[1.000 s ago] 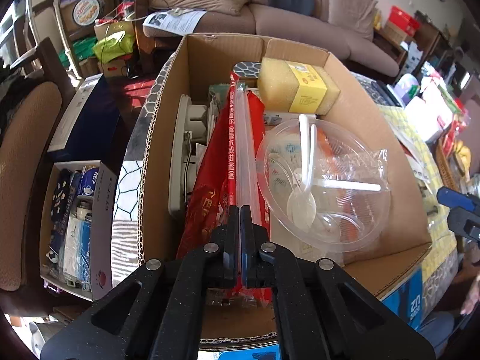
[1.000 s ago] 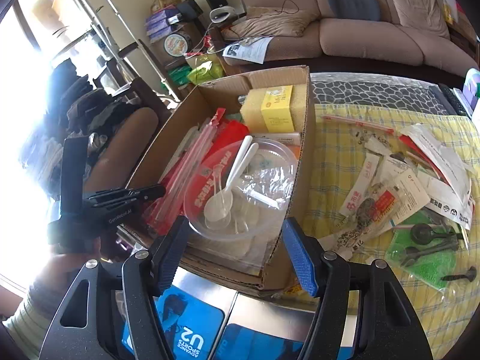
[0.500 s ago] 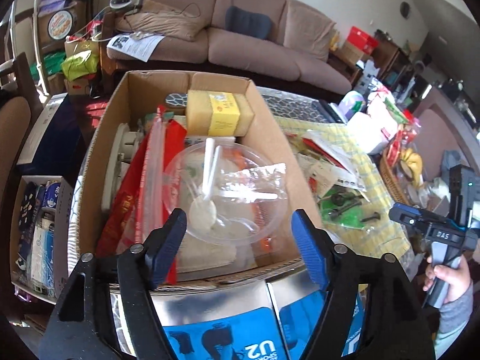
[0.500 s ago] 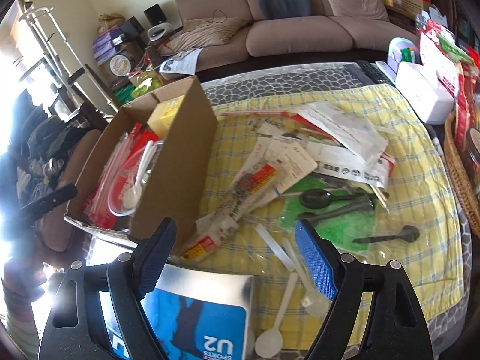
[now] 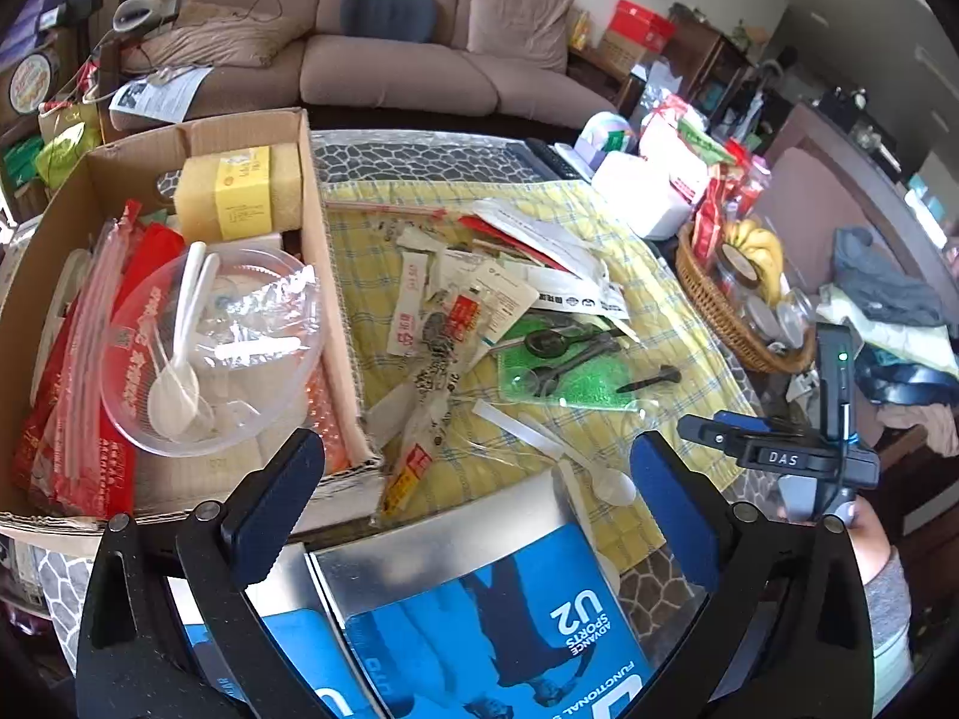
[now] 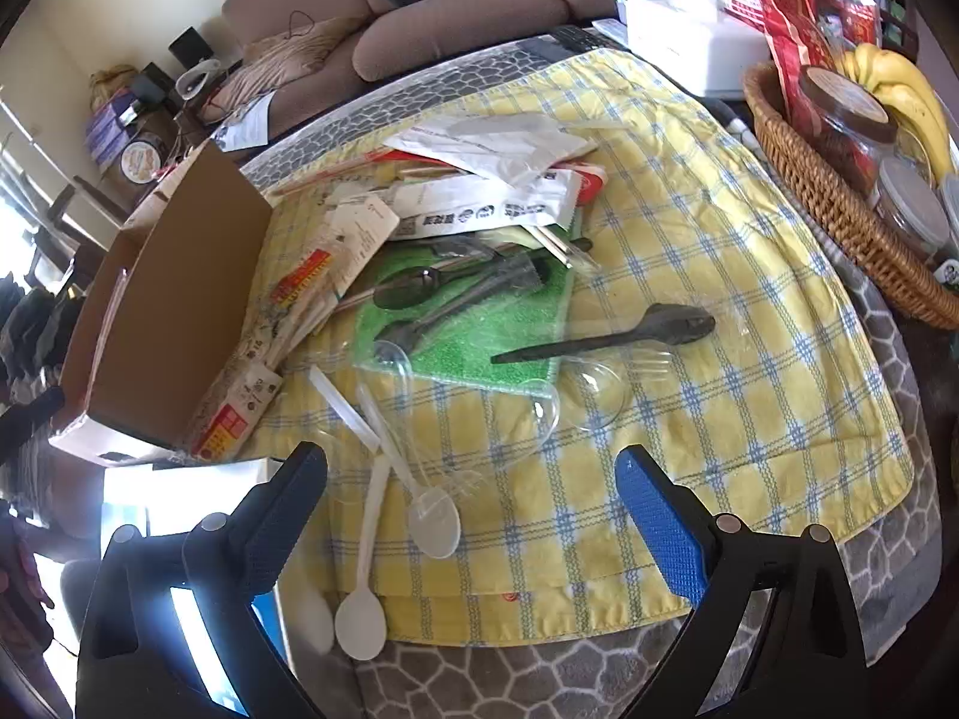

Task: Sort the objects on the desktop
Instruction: 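Move both open grippers from the box back over the table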

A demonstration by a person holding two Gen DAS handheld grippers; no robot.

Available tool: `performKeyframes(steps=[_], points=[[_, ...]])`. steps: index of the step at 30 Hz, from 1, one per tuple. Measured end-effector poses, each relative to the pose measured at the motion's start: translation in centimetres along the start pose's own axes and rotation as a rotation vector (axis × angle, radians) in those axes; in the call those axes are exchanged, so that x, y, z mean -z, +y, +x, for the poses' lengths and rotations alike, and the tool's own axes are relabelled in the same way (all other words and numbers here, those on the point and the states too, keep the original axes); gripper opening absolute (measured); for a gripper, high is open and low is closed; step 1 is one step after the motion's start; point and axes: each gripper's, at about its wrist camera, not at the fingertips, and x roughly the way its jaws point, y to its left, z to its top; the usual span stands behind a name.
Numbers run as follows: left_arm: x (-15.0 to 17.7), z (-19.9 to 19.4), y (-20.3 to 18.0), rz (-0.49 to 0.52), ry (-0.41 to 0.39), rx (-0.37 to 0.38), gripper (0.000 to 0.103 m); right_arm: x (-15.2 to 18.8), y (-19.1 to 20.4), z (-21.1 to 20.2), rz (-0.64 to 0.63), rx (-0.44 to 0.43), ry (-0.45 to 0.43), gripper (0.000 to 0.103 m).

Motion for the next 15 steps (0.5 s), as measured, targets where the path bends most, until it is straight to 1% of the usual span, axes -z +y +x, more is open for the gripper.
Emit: performKeyframes(steps=[3,4,6,11,13,15], points=[[0.3,1.5,-1.9,0.014,0.02,-0.002,0.102,0.3,-0.9,1.1,0.012,0.04,0.007,0.099],[0.3,2.0,-2.4,0.016,0.026,0.003,0.102,0.2,-1.2,1.5,0.016,0.04,0.005,0.099],[0.5,3.1,-3.3,0.024,0.041,0.008,0.102,0.2,-1.8,2.0,0.035,0.02,-0.002,0.099],[0.6,6.4,-5.3,0.046,0.078,-0.008,0.102,-0.1,-3.3,3.0,0.093,-0.025,-0.029,0.099],[0.4,7.9,-6.1,0.063,0.095,-0.014,0.102,-0.1,-3.9,3.3,0.108,-0.024,-0.039,0.099],[0.2,9.5,-6.7,0.091,0.115,-0.028,0.098,-0.2,-4.5,3.5,0.117,-0.019,-0.049,0.099]])
